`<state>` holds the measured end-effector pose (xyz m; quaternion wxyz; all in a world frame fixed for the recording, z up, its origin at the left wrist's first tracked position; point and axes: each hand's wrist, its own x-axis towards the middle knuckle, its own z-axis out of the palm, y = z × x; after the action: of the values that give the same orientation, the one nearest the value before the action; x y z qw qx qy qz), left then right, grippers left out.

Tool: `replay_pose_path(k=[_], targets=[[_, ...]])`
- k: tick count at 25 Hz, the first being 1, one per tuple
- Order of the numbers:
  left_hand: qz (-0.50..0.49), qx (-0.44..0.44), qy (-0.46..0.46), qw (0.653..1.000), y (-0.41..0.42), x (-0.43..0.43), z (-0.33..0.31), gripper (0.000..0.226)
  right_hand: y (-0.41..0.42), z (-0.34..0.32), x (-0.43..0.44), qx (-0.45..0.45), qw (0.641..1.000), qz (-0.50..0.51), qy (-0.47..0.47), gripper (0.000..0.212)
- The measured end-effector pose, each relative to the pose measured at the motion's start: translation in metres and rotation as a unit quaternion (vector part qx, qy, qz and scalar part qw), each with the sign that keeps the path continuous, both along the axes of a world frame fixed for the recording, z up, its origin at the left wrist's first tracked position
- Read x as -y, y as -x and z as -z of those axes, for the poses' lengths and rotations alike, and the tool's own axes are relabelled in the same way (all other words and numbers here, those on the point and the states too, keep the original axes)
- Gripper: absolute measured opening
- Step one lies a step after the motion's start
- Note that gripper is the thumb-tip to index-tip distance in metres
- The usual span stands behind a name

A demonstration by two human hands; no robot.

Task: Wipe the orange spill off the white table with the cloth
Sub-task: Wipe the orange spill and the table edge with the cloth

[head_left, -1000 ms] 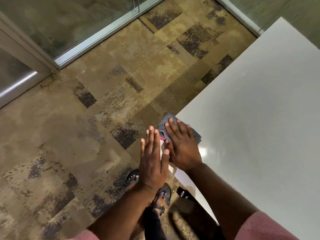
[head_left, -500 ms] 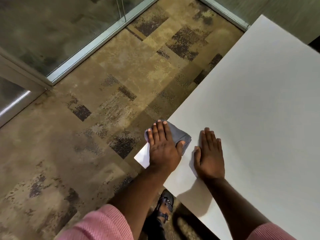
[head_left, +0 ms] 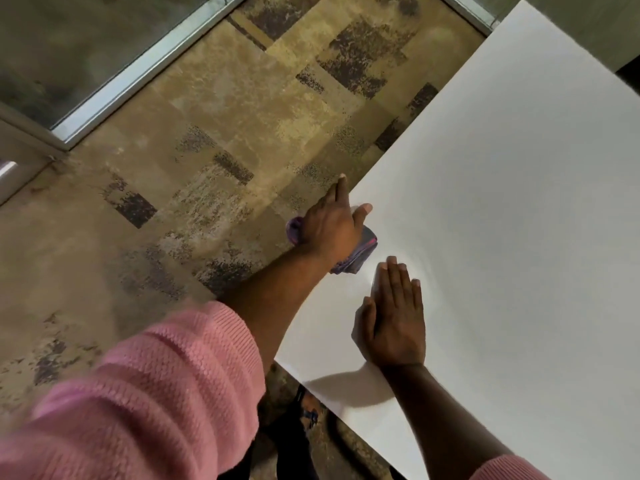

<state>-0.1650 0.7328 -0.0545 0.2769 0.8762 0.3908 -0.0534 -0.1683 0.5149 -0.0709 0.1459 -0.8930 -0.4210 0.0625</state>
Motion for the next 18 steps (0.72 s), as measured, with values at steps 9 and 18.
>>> replay_pose_path(k=[9,18], targets=[[-0.017,-0.020,-0.087,0.996,0.036,0.007,0.009,0.062,0.002,0.003,-0.005,0.000,0.999,0.006,0.035,0.067],[-0.004,0.019,-0.087,0.996,0.115,0.027,0.020,0.069,0.001,0.001,-0.001,-0.002,0.999,0.000,0.046,0.068]])
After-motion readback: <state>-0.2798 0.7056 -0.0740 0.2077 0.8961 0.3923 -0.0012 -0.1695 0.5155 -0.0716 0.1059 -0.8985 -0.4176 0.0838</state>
